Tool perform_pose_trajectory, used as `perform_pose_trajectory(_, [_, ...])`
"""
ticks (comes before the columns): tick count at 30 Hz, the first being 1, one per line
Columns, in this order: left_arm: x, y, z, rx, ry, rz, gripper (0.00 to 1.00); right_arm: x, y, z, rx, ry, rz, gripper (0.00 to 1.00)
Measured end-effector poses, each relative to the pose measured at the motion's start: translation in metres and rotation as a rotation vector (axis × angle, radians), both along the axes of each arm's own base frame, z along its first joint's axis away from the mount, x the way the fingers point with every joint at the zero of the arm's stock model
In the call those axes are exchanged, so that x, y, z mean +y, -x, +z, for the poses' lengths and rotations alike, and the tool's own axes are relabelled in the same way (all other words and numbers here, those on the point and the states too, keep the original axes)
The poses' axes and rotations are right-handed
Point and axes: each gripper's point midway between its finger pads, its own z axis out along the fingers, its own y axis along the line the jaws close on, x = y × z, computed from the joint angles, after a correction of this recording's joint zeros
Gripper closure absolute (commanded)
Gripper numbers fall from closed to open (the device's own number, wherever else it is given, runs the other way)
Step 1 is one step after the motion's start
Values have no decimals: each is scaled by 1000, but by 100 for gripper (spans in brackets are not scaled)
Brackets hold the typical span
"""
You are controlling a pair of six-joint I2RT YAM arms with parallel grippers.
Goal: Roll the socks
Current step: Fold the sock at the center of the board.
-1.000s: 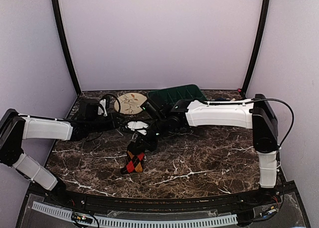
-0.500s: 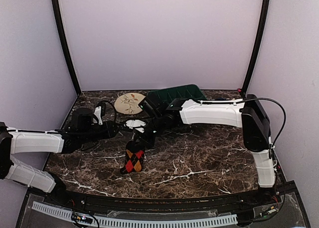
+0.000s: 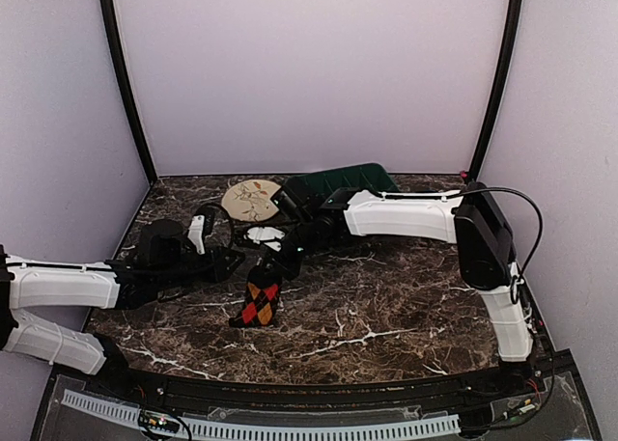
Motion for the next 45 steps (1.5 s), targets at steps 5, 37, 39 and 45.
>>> perform_pose_trajectory(5, [-12, 12, -2, -12, -24, -54, 70, -4, -8, -5, 4, 7, -15, 100])
perform_pose_trajectory(37, [-48, 73, -63, 129, -211, -270, 71, 0, -25, -13, 7, -15, -16, 100])
perform_pose_trajectory(39, [-47, 74, -66, 135, -220, -269, 71, 0, -26, -12, 7, -16, -17, 100])
perform_pose_trajectory(45, [-45, 77, -74, 151, -248, -267, 71, -1, -28, -13, 9, -17, -19, 100])
